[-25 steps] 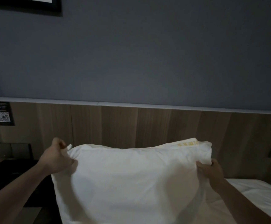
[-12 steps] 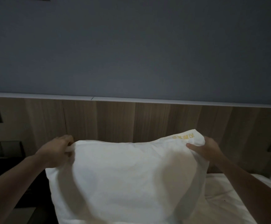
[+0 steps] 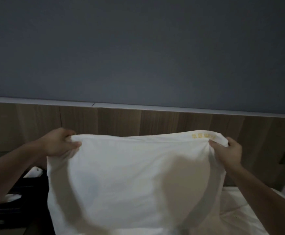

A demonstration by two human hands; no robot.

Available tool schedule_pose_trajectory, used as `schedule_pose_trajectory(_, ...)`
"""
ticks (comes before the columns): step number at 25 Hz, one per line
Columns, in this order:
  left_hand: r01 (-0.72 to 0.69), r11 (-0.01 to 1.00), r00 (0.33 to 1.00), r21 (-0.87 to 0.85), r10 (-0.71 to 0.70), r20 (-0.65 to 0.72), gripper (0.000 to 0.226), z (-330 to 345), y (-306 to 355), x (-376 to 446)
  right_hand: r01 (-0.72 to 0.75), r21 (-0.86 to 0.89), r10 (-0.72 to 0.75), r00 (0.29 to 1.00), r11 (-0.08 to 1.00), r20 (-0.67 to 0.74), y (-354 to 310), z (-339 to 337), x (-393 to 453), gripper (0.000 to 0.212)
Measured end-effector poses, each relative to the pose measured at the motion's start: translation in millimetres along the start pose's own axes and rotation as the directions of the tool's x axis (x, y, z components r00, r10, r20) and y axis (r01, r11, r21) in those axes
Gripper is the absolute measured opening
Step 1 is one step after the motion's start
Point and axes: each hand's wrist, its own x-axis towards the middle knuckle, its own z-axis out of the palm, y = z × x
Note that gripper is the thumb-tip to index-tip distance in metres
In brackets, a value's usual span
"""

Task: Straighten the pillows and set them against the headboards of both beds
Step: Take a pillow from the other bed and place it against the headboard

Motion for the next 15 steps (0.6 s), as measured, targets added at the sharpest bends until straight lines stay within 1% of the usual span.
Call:
schedule_pose_trajectory(1, -0.003, 1.0, 1.0, -0.003, 0.003, -0.007, 0.025, 1, 6, 9, -0.028, 0.029, 0.03, 0.999, 0.999, -0.044, -2, 1, 6, 0.027)
schedule_pose_trajectory(4, 0.047, 0.999, 0.999, -0.001, -0.047, -0.012, 0.023, 16, 21, 40, -0.095, 0.024, 0.098, 0.987, 0.995, -0.129, -7, 10, 25, 0.044)
schedule_pose_trajectory(6, 0.089, 0.996, 0.992, -0.031, -0.091, -0.082, 0.016, 32, 27, 58, -0.14, 0.018, 0.142, 0.979, 0.99, -0.145, -6, 19, 26, 0.055)
schedule_pose_trajectory(8, 0.101, 0.995, 0.979, -0.015, -0.102, -0.179, 0.011, 49, 32, 68, -0.182, -0.065, 0.171, 0.975, 0.981, -0.139, 9, 29, 23, 0.062)
schedule_pose_trajectory(10, 0.092, 0.993, 0.959, 0.076, -0.067, -0.276, 0.011, 63, 31, 75, -0.213, -0.115, 0.203, 0.975, 0.97, -0.089, 29, 33, 19, 0.068)
schedule_pose_trajectory(12, 0.072, 0.99, 0.935, 0.125, -0.024, -0.353, 0.011, 66, 24, 79, -0.258, -0.135, 0.256, 0.966, 0.957, -0.034, 45, 33, 21, 0.074)
schedule_pose_trajectory(13, 0.043, 0.988, 0.919, 0.147, 0.018, -0.393, 0.009, 65, 21, 82, -0.282, -0.152, 0.284, 0.959, 0.947, -0.008, 51, 33, 24, 0.073)
schedule_pose_trajectory(15, -0.032, 0.979, 0.876, 0.203, 0.126, -0.466, 0.005, 65, 18, 86, -0.264, -0.126, 0.266, 0.964, 0.956, 0.003, 54, 32, 30, 0.063)
